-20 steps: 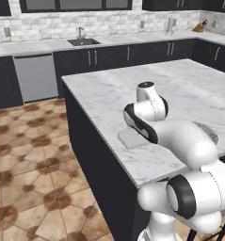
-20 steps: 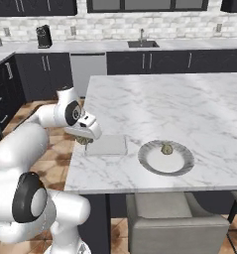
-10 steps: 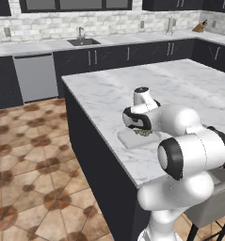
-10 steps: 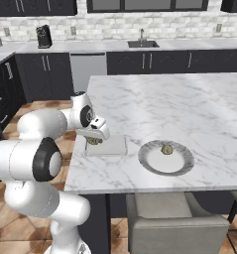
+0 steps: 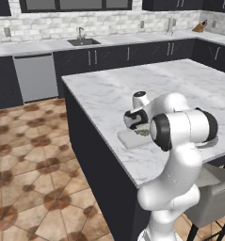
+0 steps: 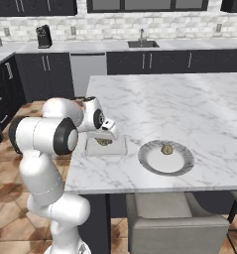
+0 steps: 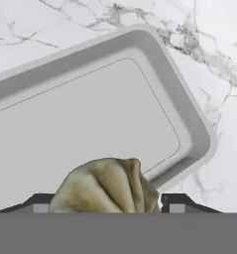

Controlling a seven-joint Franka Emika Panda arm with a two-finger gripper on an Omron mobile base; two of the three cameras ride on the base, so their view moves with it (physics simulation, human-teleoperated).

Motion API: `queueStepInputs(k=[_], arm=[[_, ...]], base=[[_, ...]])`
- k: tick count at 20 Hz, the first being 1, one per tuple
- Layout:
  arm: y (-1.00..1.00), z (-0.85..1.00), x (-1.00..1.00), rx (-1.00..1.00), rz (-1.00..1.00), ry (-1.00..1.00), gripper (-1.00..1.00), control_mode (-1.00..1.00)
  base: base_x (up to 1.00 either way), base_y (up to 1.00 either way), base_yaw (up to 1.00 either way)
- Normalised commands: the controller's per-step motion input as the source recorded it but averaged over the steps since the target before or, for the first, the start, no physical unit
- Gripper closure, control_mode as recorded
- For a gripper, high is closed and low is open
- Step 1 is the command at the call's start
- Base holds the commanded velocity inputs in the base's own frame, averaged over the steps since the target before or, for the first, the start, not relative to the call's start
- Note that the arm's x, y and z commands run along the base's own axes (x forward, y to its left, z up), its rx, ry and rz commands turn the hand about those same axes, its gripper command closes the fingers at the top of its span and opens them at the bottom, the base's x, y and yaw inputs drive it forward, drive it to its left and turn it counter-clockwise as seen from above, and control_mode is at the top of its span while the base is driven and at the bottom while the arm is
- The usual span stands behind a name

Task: Place two dumplings into each of the tupperware containers and then place the containers in the fridge.

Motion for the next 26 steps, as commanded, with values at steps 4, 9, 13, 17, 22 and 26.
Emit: queueStepInputs(k=[4, 9, 13, 17, 22, 26], arm=[[-0.15, -0.26, 0.54, -0.04, 0.03, 0.05, 1.0, -1.0], [-0.28, -0.37, 0.43, -0.06, 0.04, 0.1, 1.0, -1.0], [-0.03, -0.28, 0.45, -0.09, 0.01, 0.08, 1.0, -1.0], [0.0, -0.04, 0.08, -0.07, 0.0, 0.03, -1.0, -1.0], [0.0, 0.0, -0.5, 0.0, -0.02, -0.03, -1.0, -1.0], [0.0, 0.0, -0.5, 0.0, -0.04, 0.0, -1.0, -1.0]], base=[[0.0, 0.0, 0.0], [0.0, 0.0, 0.0], [0.0, 0.0, 0.0], [0.0, 0.0, 0.0], [0.0, 0.0, 0.0], [0.0, 0.0, 0.0]])
